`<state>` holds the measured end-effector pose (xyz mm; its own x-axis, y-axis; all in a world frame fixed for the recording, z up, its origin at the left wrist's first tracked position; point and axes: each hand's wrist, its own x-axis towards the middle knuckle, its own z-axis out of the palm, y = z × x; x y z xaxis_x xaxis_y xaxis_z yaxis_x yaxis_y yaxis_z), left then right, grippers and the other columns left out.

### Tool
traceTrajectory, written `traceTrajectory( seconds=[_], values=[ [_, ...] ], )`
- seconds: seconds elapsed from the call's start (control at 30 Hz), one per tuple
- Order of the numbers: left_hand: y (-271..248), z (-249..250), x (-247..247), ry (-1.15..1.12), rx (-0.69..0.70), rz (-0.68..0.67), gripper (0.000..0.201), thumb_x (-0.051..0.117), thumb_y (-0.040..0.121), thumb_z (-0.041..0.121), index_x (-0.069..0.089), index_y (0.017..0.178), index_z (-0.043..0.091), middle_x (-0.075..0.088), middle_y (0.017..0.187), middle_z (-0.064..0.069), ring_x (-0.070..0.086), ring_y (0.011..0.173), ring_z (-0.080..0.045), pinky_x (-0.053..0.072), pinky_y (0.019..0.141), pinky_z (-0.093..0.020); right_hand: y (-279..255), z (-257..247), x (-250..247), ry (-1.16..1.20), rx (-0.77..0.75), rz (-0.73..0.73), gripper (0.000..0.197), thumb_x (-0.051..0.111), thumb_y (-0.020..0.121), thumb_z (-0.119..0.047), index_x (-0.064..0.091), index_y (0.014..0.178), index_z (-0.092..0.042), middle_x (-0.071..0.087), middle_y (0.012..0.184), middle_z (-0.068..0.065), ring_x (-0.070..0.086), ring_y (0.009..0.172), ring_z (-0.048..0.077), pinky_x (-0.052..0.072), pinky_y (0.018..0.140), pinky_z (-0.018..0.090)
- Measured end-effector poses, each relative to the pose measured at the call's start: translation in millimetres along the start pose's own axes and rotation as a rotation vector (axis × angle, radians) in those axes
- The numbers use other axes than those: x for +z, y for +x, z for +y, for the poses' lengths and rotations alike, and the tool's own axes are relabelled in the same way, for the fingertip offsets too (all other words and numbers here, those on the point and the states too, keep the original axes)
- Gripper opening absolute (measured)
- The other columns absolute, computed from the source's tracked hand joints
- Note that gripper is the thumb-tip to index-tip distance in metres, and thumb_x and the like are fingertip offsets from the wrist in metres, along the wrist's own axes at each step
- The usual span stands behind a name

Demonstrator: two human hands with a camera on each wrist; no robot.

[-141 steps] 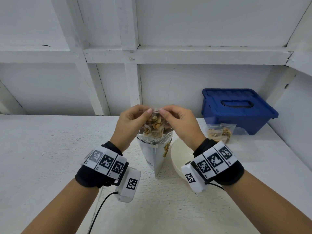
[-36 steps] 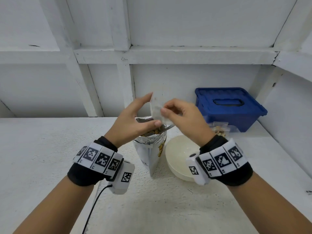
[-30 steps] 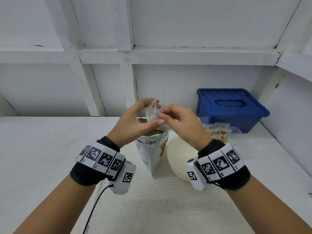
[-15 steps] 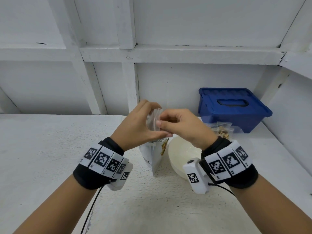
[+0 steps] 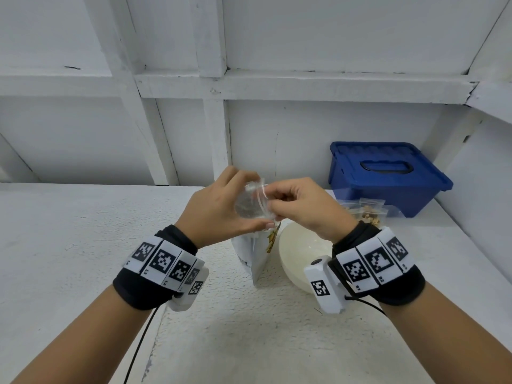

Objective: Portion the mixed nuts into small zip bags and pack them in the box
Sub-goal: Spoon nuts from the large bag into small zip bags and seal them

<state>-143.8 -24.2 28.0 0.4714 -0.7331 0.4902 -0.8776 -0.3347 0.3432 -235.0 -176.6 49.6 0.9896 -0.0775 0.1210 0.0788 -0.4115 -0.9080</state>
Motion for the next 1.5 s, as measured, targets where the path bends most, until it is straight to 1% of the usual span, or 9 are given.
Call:
traceTrajectory(
  seconds=[0.17, 0.37, 0.53, 0.7, 0.8, 0.97, 1.13, 1.3, 1.5],
  values=[
    [-1.5, -2.5, 4.8, -0.028, 0.068, 0.004, 0.08, 0.056, 0.065, 0.069, 0.053, 0.118, 0.01, 0.058, 0.105, 0.0, 0.054, 0.084, -0.01, 0.048, 0.07, -0.027, 2.1, 6.7, 0.8, 0.033, 0.017, 0.017, 0.021, 0.049, 0.082, 0.008, 0.064, 0.097, 0.009, 0.05, 0.075, 0.015, 0.043, 0.069, 0.02, 0.046, 0.066, 0.028],
    [-3.8, -10.3, 9.8, -0.194, -0.062, -0.048, 0.074, 0.054, 0.065, 0.068, 0.05, 0.119, 0.018, 0.058, 0.108, 0.01, 0.054, 0.093, -0.004, 0.046, 0.076, -0.02, 1.7, 8.4, 1.5, -0.045, 0.019, 0.046, 0.027, 0.053, 0.087, -0.003, 0.069, 0.102, -0.019, 0.065, 0.081, 0.005, 0.054, 0.065, 0.003, 0.044, 0.064, 0.013],
    [-7.5, -28.9, 11.4, -0.184, -0.167, -0.041, 0.072, 0.051, 0.065, 0.07, 0.053, 0.115, 0.019, 0.058, 0.104, 0.011, 0.054, 0.089, -0.006, 0.044, 0.073, -0.018, 0.5, 13.6, -17.5, -0.408, -0.06, 0.37, 0.02, 0.052, 0.092, -0.018, 0.065, 0.107, -0.019, 0.054, 0.1, -0.001, 0.047, 0.074, -0.001, 0.035, 0.066, -0.002],
    [-7.5, -47.5, 15.7, -0.195, -0.313, -0.044, 0.057, 0.069, 0.073, 0.055, 0.053, 0.115, 0.019, 0.057, 0.105, 0.01, 0.055, 0.092, -0.011, 0.038, 0.073, -0.01, 6.0, 34.3, -26.8, -0.632, 0.178, 0.343, 0.041, 0.049, 0.092, -0.041, 0.05, 0.125, -0.016, 0.046, 0.116, 0.007, 0.05, 0.103, 0.019, 0.035, 0.08, 0.022],
    [-9.0, -54.5, 20.7, -0.207, -0.365, -0.052, 0.05, 0.07, 0.076, 0.044, 0.053, 0.115, 0.019, 0.058, 0.107, 0.008, 0.055, 0.096, -0.014, 0.039, 0.076, -0.013, 8.8, 44.7, -18.7, -0.437, 0.27, 0.251, 0.039, 0.053, 0.09, -0.041, 0.052, 0.118, -0.014, 0.057, 0.099, 0.003, 0.053, 0.09, 0.014, 0.039, 0.066, 0.018],
    [-10.7, -55.9, 23.7, -0.249, -0.44, -0.081, 0.049, 0.07, 0.074, 0.049, 0.053, 0.111, 0.022, 0.059, 0.103, 0.007, 0.058, 0.095, -0.014, 0.046, 0.076, -0.027, 14.2, 49.4, -8.4, -0.067, 0.199, 0.358, 0.013, 0.055, 0.092, -0.016, 0.066, 0.09, -0.009, 0.064, 0.071, 0.003, 0.064, 0.069, 0.018, 0.055, 0.064, 0.022],
    [-9.3, -55.7, 20.6, -0.304, -0.497, -0.068, 0.045, 0.071, 0.074, 0.046, 0.053, 0.108, 0.023, 0.063, 0.107, 0.004, 0.059, 0.098, -0.013, 0.048, 0.084, -0.03, 24.8, 39.7, -12.9, -0.453, -0.112, 0.487, 0.024, 0.049, 0.095, -0.016, 0.066, 0.1, 0.0, 0.068, 0.082, 0.012, 0.064, 0.073, 0.019, 0.054, 0.072, 0.031],
    [-9.6, -55.8, 20.3, -0.331, -0.497, -0.079, 0.044, 0.07, 0.074, 0.046, 0.053, 0.107, 0.024, 0.065, 0.105, 0.004, 0.061, 0.098, -0.012, 0.048, 0.085, -0.029, 35.4, 47.8, -6.9, -0.837, -0.288, 0.312, 0.027, 0.042, 0.098, -0.019, 0.061, 0.096, 0.0, 0.065, 0.08, 0.015, 0.061, 0.07, 0.028, 0.049, 0.064, 0.035],
    [-9.8, -55.0, 20.5, -0.321, -0.498, -0.091, 0.076, 0.057, 0.054, 0.074, 0.053, 0.111, 0.025, 0.063, 0.112, 0.004, 0.06, 0.101, -0.012, 0.05, 0.088, -0.034, 38.8, 52.9, 9.2, -0.71, -0.236, 0.236, 0.028, 0.041, 0.098, -0.019, 0.061, 0.092, 0.0, 0.063, 0.075, 0.014, 0.056, 0.064, 0.025, 0.039, 0.058, 0.031]
  ],
)
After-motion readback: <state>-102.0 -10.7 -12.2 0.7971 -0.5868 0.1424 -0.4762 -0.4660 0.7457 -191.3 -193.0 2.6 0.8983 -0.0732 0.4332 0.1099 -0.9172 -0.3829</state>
